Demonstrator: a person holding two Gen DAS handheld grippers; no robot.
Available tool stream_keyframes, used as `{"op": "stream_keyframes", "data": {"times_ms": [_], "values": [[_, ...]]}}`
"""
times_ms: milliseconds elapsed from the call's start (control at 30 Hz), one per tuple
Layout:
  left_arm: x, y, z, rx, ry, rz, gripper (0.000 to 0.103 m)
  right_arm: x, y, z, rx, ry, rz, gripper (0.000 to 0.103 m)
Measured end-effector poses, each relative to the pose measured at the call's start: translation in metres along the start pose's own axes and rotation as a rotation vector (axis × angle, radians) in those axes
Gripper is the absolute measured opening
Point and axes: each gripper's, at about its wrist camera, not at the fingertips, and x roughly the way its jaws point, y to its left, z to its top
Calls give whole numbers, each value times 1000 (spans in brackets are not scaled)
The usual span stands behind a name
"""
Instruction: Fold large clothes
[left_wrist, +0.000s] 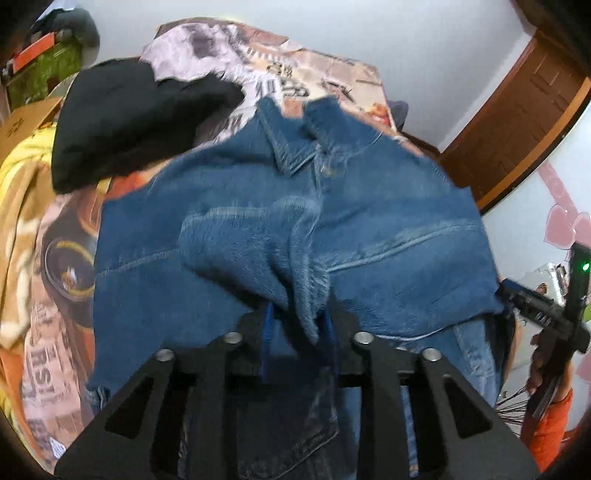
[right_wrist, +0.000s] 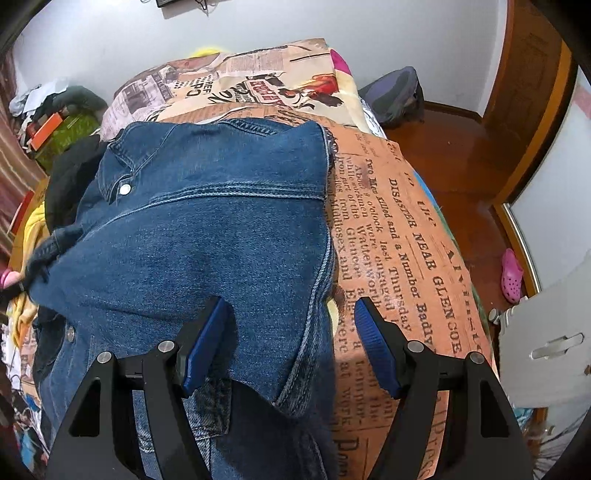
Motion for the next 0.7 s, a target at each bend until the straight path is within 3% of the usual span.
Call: {"op": "stream_keyframes", "data": {"times_ms": [133,267,367,700], "values": [[-2,-2,-8,31,-20,58,44,-4,0,1,-6,-2,-20,68],[-7,16,-13,-23,-37,49,59,-6,3,1,-10,-6,-35,68],[-10,35,-18,-87,-33,3,60,-7,6,1,-17,-11,-37,68],[-28,47,-32,-115,-55,33,60,-8,12,-2,-17,-11,-37,68]]}}
